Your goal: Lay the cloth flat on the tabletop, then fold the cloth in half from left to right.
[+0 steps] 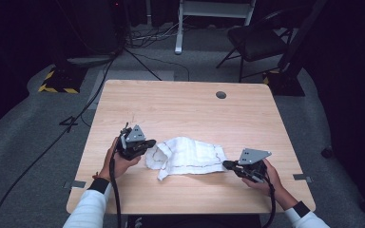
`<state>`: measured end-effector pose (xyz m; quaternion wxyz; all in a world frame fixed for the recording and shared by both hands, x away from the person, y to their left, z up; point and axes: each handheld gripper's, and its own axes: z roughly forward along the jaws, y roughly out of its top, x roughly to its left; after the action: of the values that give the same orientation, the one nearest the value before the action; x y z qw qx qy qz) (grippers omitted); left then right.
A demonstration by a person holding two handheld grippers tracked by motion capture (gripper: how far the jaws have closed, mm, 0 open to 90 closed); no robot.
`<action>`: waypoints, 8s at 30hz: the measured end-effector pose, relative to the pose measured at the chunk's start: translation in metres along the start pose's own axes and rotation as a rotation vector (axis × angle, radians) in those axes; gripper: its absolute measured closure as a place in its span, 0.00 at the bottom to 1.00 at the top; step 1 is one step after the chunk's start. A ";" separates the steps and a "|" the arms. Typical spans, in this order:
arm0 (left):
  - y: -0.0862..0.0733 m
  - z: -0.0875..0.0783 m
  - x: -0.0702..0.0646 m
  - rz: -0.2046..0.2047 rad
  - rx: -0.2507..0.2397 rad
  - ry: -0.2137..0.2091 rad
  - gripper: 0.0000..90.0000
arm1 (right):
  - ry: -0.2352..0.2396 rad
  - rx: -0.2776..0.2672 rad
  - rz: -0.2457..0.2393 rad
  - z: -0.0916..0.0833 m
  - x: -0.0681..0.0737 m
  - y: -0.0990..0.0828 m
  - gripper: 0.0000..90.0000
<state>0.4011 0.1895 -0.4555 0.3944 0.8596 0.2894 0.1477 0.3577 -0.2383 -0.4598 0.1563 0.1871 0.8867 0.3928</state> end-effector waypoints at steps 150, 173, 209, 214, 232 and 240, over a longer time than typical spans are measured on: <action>0.006 0.067 -0.011 -0.019 0.152 -0.025 0.29 | -0.137 0.216 0.118 0.037 -0.063 -0.012 0.31; -0.005 0.056 -0.075 0.034 0.133 -0.114 0.27 | -0.141 0.175 0.219 -0.016 -0.042 -0.059 0.33; -0.002 0.024 -0.020 -0.070 0.070 -0.004 0.22 | -0.113 0.055 0.158 -0.017 -0.027 -0.030 0.40; 0.009 0.031 -0.002 -0.112 0.036 0.027 0.23 | -0.042 0.051 0.125 0.001 -0.016 -0.011 0.40; 0.059 0.114 0.045 -0.180 0.061 0.165 0.24 | 0.162 0.039 -0.067 0.083 0.051 0.067 0.43; 0.060 0.132 0.051 -0.207 0.126 0.189 0.25 | 0.215 0.049 -0.120 0.109 0.073 0.082 0.44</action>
<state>0.5282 0.1111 -0.4937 0.3239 0.8304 0.4211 0.1681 0.3572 -0.0848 -0.4779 0.0788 0.0940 0.9173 0.3788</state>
